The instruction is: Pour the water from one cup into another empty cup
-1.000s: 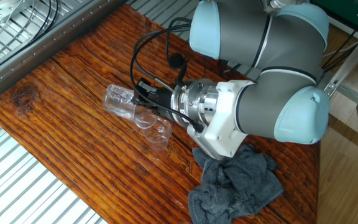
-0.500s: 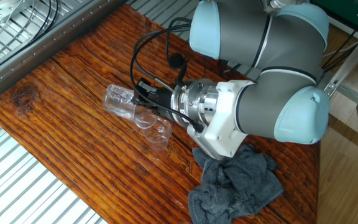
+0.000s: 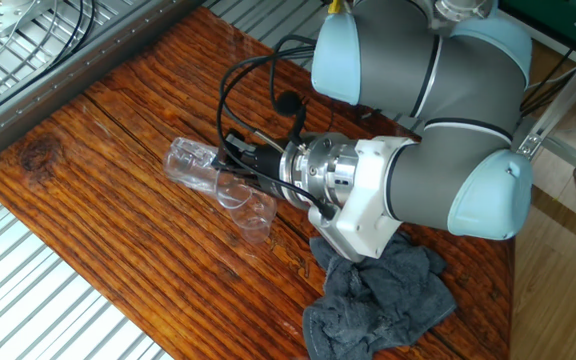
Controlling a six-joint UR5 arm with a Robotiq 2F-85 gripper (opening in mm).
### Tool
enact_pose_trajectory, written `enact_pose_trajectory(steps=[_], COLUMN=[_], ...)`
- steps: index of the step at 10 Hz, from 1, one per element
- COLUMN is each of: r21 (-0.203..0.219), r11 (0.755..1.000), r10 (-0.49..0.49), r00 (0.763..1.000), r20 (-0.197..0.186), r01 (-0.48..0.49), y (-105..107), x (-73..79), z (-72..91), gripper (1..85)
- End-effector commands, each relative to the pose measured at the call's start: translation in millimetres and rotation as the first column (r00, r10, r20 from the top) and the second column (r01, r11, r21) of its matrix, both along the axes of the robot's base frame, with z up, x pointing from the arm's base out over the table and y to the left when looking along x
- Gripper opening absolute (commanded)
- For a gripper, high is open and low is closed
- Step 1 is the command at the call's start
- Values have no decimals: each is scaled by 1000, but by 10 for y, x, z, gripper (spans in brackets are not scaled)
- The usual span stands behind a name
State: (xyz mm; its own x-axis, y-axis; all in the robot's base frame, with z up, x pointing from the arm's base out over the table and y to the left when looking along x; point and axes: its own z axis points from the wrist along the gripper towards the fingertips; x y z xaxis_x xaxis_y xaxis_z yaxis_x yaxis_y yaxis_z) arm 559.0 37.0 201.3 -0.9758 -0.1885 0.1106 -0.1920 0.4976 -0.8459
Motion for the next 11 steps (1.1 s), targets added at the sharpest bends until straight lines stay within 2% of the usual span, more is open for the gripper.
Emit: enact_pose_trajectory(steps=[1, 6, 8, 11], r21=[50, 44, 71, 148], r11=[999, 999, 997, 987], r10=[-4, 18, 30, 80], r00=[1000, 1000, 999, 994], r20=[-12, -25, -43, -75], r01=[4, -17, -27, -68], y=[64, 57, 78, 123], x=[-10, 29, 57, 169], z=[-90, -14, 33, 99], gripper=[10, 10, 10, 10])
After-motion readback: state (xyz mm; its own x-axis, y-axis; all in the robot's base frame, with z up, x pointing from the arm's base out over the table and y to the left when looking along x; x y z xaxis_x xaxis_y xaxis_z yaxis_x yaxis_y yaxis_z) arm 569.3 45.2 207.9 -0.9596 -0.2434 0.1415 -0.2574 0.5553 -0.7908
